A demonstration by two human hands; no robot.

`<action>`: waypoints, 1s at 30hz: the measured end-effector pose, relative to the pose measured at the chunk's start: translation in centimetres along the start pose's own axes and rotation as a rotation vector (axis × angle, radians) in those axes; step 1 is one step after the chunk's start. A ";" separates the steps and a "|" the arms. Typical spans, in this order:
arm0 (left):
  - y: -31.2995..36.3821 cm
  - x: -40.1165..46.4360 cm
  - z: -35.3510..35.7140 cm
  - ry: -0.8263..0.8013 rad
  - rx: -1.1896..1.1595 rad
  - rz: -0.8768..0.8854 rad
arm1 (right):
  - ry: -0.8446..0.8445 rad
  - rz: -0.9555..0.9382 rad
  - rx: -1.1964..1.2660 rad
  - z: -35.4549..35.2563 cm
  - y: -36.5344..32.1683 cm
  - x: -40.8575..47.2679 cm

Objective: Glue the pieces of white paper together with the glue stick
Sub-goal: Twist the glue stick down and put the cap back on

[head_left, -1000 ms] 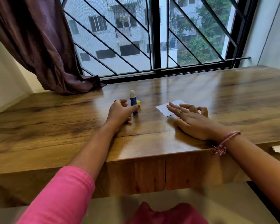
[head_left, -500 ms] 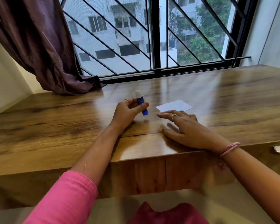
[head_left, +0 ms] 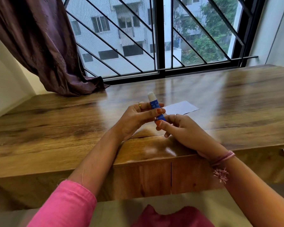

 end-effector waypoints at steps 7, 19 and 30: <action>0.2 0.0 0.6 -0.080 -0.119 0.006 | -0.041 0.139 0.065 -0.6 0.7 0.3; 0.1 0.0 0.1 -0.011 -0.002 0.029 | 0.230 0.109 -0.355 -0.5 0.5 1.2; 0.2 0.0 0.0 -0.013 0.023 0.034 | 0.105 0.145 -0.071 -1.0 1.1 1.3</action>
Point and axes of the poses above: each hand's wrist, its own x-axis towards the middle knuckle, its own z-axis out of the palm, y = z × x, the point moved 5 cm from there along x, towards the middle knuckle, and after that the axes turned 8 degrees about -y, right-handed, at the moved point
